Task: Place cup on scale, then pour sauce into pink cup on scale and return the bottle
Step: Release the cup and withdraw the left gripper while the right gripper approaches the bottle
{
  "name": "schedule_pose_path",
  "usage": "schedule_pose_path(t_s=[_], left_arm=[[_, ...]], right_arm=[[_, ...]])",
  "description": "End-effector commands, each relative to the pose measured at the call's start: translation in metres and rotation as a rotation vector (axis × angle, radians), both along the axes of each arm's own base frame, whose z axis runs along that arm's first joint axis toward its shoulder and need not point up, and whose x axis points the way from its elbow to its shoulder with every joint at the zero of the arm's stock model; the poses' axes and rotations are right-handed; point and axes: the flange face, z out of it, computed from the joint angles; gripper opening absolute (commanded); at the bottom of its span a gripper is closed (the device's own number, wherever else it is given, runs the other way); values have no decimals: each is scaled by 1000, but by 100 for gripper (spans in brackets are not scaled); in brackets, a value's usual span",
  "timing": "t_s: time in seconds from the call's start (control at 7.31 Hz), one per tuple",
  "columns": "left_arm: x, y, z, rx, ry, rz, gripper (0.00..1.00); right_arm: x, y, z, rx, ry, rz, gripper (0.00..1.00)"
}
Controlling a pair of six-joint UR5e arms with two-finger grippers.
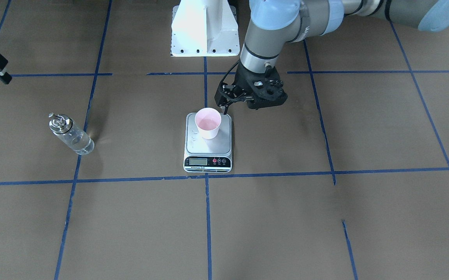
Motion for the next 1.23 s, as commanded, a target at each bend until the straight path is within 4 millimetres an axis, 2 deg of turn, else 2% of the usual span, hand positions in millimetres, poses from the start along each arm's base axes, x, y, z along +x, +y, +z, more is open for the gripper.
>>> schedule_pose_path(t_s=[0.0, 0.14, 0.27, 0.41, 0.68, 0.82, 1.09], left_arm=[[-75, 15, 16, 112, -43, 38, 100], [-104, 11, 23, 161, -49, 46, 100], [-133, 8, 40, 194, -60, 75, 100], [-158, 5, 58, 224, -80, 94, 100], [-167, 4, 76, 270, -115, 136, 100], [-189, 7, 99, 335, -156, 192, 100], [-255, -10, 140, 451, -255, 258, 100]], right_arm=[[-59, 25, -37, 53, 7, 90, 100], [-89, 41, -43, 89, 24, 125, 100], [-106, 53, -50, 103, 3, 176, 100], [-115, 69, -38, 142, 22, 194, 100], [-120, 105, 2, 274, 60, 221, 100], [-123, 107, 6, 335, 102, 271, 100], [-142, 125, 16, 449, 183, 327, 100]])
